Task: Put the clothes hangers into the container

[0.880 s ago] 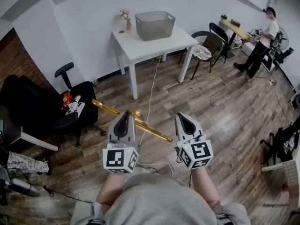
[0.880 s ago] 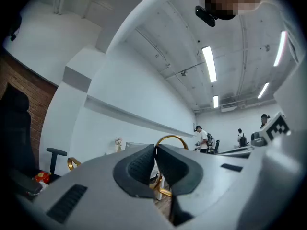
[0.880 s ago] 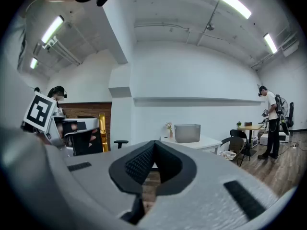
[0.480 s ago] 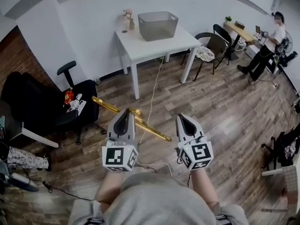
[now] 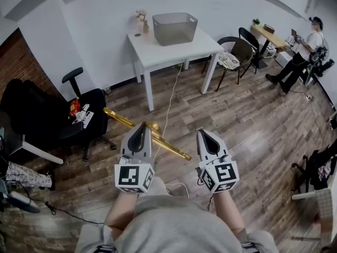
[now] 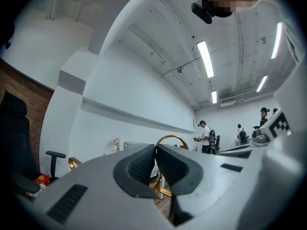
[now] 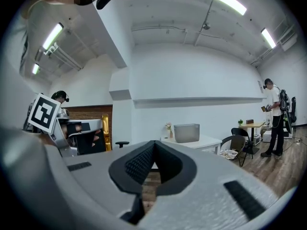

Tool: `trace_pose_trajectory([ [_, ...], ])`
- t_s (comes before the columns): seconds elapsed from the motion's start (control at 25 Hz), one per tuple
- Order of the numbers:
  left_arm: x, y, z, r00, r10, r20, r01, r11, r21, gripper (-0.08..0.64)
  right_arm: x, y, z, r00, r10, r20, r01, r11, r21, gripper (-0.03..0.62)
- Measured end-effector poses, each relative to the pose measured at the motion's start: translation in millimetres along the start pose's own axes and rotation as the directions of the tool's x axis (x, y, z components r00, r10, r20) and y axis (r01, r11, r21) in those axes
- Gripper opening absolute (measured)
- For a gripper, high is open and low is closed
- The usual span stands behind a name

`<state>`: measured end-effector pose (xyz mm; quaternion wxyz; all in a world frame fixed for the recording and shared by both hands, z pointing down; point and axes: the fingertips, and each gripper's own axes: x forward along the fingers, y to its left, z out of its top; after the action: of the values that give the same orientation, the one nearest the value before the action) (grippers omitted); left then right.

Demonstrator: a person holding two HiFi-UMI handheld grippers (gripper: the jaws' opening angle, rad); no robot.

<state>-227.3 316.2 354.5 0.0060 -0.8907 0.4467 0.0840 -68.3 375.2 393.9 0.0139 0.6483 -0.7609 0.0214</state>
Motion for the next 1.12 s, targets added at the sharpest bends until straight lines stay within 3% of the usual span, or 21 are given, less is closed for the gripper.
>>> trace_pose_trajectory([
  [0.52,49,9,-25,0.999,-0.039,-0.035,0.039,0.999,-0.012,0.017,32,-20,-3,0.999,-0.042,-0.009,0.042,0.999,-0.008,-0.002],
  [0.8,115,32,-47,0.995,-0.078,-0.057,0.076,0.997,-0.030,0.017,93,-49,-16,0.996,-0.068,-0.053,0.070,0.997,0.021,-0.003],
  [1.12,194,80,-46,0.994,-0.094,-0.053,0.093,0.995,-0.031,0.017,175,-77,2,0.994,-0.107,-0.029,0.108,0.994,0.013,-0.002],
])
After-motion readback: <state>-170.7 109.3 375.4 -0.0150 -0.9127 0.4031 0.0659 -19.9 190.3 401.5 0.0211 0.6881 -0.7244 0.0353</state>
